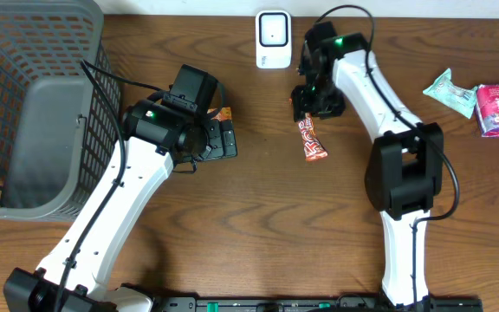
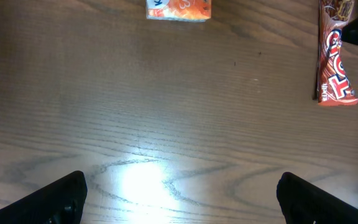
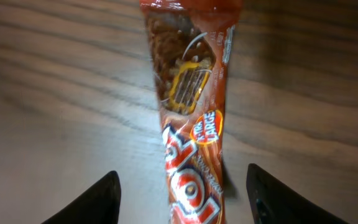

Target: Scan the item barcode

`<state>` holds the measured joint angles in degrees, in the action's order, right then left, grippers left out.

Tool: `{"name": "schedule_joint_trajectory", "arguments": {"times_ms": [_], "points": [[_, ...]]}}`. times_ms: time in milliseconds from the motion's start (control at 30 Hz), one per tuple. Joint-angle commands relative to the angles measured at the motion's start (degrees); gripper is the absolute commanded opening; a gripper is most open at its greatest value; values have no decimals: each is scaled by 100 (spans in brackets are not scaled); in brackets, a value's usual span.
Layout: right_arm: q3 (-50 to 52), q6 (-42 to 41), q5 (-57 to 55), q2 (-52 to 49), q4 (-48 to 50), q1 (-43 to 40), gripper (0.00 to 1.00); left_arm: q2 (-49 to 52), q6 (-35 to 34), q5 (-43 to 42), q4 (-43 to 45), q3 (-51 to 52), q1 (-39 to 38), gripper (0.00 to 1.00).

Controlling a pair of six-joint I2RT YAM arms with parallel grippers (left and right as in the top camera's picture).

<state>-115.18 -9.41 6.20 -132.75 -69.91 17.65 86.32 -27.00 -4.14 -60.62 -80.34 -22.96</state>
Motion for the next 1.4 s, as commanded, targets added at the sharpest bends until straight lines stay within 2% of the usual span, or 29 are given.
{"name": "schedule_joint_trajectory", "arguments": {"times_ms": [0,100,333,433,633,800,1000,1133,1200,1367], "points": [[411,-131,-621,-103,254,212,58,15,35,35,-22,-15,17,98],[824,-129,-739,-103,640,308,54,15,35,35,-22,-15,17,98],[1058,-214,-737,-96,1106,382,1,15,35,37,-22,-15,17,98],[756,-232,-737,-96,1095,376,1,15,35,35,-22,-15,17,98],[-575,-234,-737,-96,1019,378,1,15,35,37,-22,-15,17,98],[-1408,-236,-743,-96,1447,378,1,15,35,35,-22,-15,17,98],[-1373,-236,-769,-142,2527,378,1,15,35,37,-22,-15,17,98],[-988,-264,-857,-153,3484,378,1,15,35,37,-22,-15,17,98],[-706,-634,-1110,-153,3805,378,1,15,35,37,-22,-15,17,98],[-391,-774,-1126,-155,3934,356,1,15,35,37,-22,-15,17,98]]}}
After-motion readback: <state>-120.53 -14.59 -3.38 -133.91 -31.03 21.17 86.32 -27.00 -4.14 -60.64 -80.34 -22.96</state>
